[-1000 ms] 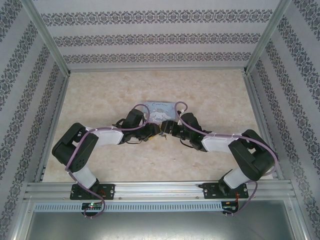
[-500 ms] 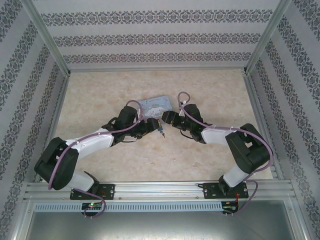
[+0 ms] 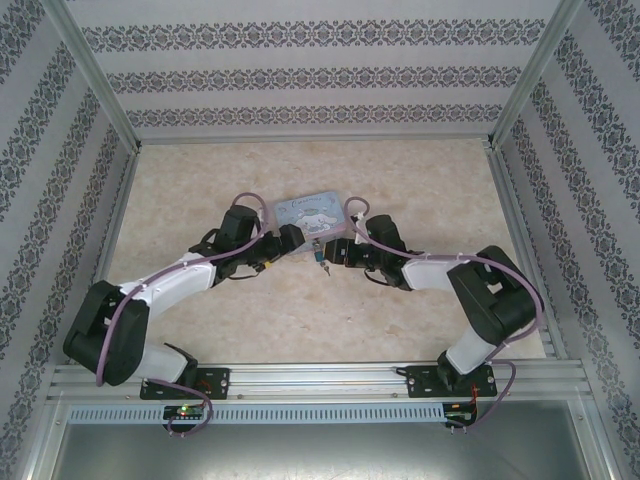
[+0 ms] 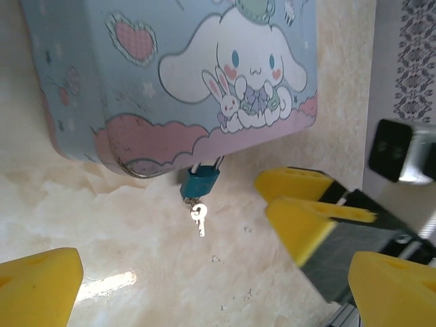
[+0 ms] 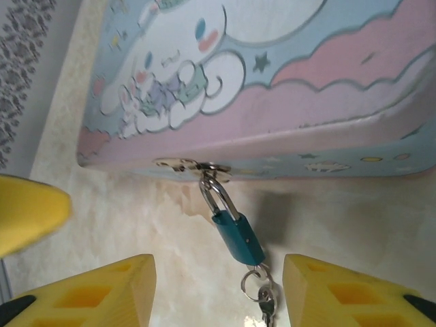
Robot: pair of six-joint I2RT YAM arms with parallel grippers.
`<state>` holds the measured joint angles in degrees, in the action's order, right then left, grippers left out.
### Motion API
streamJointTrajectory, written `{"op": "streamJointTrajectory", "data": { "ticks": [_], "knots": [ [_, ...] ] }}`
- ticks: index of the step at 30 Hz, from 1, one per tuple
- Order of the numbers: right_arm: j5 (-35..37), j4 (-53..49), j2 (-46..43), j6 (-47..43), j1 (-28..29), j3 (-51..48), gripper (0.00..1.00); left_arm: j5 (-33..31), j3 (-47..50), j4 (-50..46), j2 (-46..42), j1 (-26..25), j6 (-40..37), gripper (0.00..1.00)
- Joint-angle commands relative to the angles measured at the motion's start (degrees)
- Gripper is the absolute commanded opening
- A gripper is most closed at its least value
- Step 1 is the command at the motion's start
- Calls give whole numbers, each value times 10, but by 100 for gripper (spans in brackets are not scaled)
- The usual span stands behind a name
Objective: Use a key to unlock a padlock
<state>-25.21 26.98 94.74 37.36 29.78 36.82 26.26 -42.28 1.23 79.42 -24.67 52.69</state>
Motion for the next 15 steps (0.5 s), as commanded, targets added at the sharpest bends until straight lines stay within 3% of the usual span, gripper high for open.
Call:
{"op": "streamJointTrajectory", "data": {
  "ticks": [1, 10, 15],
  "knots": [
    [-35, -6, 30, -36, 7, 29, 51, -6, 3, -19, -27, 18, -9, 100],
    [-47, 9, 84, -29, 27, 59, 46, 3, 20, -5, -33, 34, 2, 100],
    [-43, 11, 99, -26, 30, 60, 37, 9, 22, 4, -28, 34, 6, 100]
  ]
}}
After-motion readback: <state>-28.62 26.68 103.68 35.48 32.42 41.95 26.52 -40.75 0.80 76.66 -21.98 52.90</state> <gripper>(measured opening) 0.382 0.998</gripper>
